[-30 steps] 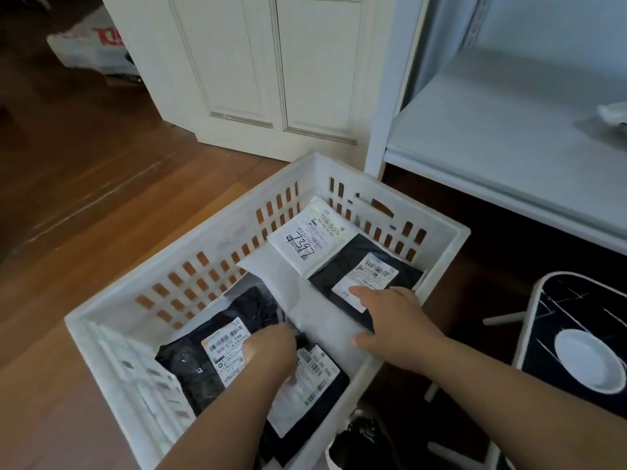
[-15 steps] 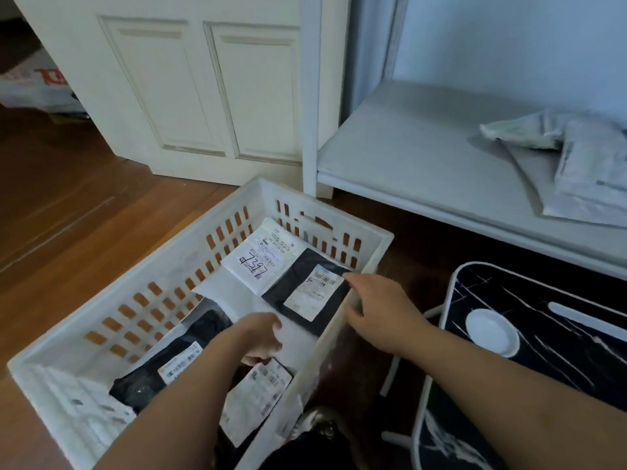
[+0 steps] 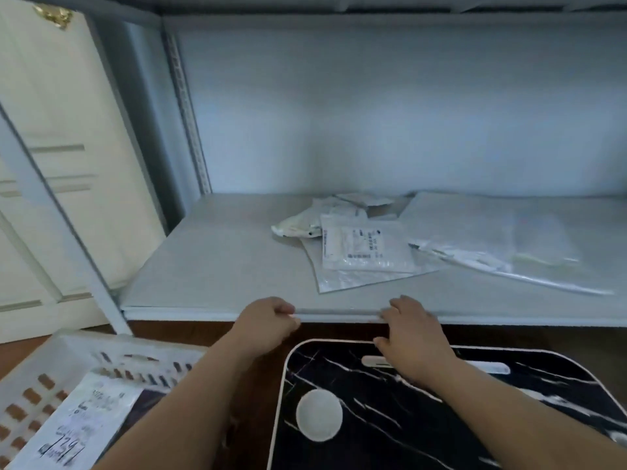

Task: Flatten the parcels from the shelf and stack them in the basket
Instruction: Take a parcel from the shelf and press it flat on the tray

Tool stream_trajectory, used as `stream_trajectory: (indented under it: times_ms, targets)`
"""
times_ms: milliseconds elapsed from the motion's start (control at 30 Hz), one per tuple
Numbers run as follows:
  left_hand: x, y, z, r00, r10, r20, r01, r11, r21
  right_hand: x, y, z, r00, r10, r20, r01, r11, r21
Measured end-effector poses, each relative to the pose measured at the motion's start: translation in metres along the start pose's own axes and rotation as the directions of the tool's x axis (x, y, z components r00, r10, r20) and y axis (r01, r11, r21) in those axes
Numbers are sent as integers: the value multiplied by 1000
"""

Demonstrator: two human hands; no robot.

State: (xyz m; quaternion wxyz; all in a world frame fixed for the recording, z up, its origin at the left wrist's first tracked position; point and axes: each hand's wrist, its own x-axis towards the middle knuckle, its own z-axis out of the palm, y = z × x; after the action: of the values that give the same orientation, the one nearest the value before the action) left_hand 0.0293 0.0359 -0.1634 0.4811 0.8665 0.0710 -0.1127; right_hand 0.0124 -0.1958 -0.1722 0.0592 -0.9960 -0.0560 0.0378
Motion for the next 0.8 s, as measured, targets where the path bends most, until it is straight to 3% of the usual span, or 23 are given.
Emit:
stream_trajectory:
  times_ms: [167, 267, 400, 600, 800]
  targets:
    - [50, 60, 52, 994, 112, -9, -111, 990, 86, 21, 69, -15, 995, 97, 38, -94, 993, -67]
    - [76, 78, 71, 994, 102, -35, -94, 979, 184, 38, 86, -8, 991, 67, 116, -56, 994, -94]
    - [106, 86, 79, 984, 87, -153, -65, 987, 146, 51, 93, 13, 981, -2, 192, 20, 996, -90]
    - [136, 95, 87, 961, 102, -258, -56, 982, 180, 52, 103, 18, 981, -58, 184, 78, 991, -105]
    - [132, 89, 114, 956, 42, -290, -62, 996, -61, 53, 104, 15, 975, -76, 208, 100, 989, -108]
